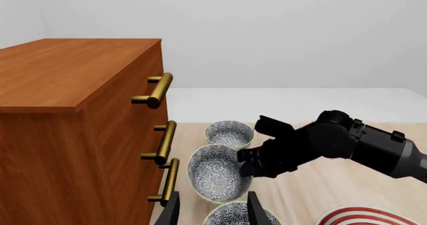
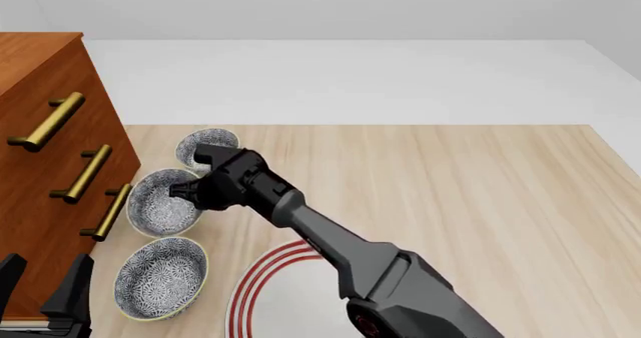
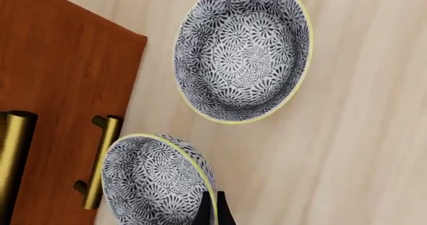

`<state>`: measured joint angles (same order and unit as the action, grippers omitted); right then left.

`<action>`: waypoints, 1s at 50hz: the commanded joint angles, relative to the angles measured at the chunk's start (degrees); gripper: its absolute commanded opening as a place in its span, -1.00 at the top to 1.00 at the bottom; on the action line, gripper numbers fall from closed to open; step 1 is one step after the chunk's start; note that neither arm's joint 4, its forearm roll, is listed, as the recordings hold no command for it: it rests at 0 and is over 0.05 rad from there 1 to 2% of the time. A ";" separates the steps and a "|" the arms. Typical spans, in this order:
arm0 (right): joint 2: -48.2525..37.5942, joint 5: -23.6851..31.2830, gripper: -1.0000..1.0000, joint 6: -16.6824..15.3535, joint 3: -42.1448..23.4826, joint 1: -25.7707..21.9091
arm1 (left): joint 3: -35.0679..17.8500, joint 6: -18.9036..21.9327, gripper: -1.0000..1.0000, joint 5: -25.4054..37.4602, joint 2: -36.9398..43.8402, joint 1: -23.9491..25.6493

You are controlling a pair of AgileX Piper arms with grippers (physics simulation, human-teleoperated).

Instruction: Pick up the bowl and put it in the middle on the plate.

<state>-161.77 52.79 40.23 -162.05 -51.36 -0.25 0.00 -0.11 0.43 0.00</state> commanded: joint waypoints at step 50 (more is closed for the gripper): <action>37.99 -24.26 1.00 -2.17 52.58 2.94 | 0.00 0.00 -1.00 0.00 0.00 0.00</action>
<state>-138.05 42.73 38.20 -136.88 -50.13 -0.25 0.00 -0.11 0.43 0.00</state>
